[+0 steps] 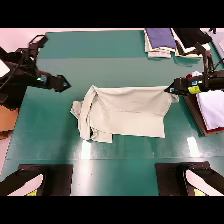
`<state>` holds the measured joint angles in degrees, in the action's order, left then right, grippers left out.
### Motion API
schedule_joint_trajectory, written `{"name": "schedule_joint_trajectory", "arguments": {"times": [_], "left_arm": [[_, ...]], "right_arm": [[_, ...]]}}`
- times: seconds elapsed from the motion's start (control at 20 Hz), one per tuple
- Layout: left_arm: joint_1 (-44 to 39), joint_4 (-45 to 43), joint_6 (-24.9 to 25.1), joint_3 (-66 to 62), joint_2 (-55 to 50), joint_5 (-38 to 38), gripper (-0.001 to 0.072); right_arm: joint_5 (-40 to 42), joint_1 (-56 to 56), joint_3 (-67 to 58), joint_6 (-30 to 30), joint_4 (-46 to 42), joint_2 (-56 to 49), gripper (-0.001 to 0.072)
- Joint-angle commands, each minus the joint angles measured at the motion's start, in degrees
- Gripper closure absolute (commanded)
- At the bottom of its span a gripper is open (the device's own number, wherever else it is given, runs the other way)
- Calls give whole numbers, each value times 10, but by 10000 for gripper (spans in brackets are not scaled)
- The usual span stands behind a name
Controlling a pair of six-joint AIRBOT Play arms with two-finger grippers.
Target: Fold the shirts.
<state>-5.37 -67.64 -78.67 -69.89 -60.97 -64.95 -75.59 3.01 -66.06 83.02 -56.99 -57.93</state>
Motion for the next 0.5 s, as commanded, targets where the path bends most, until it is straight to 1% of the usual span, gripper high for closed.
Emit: {"name": "schedule_joint_trajectory", "arguments": {"times": [0.0, 0.05, 0.15, 0.25, 0.4, 0.45], "left_arm": [[70, 6, -19, 67, -28, 34, 209], [70, 15, -19, 95, -48, 43, 209], [70, 62, -18, 139, -94, 60, 208], [70, 99, -18, 161, -141, 72, 209], [70, 156, 15, 163, -193, 73, 209], [70, 165, 17, 163, -202, 76, 209]], "right_arm": [[12, 0, 2, -1, 0, 7, 694], [12, 0, 2, -1, 0, 7, 694], [13, 0, 2, -1, 0, 7, 694], [12, 0, 2, -1, 0, 7, 694], [11, 0, 2, -1, 0, 7, 694], [11, 0, 2, -1, 0, 7, 694]]}}
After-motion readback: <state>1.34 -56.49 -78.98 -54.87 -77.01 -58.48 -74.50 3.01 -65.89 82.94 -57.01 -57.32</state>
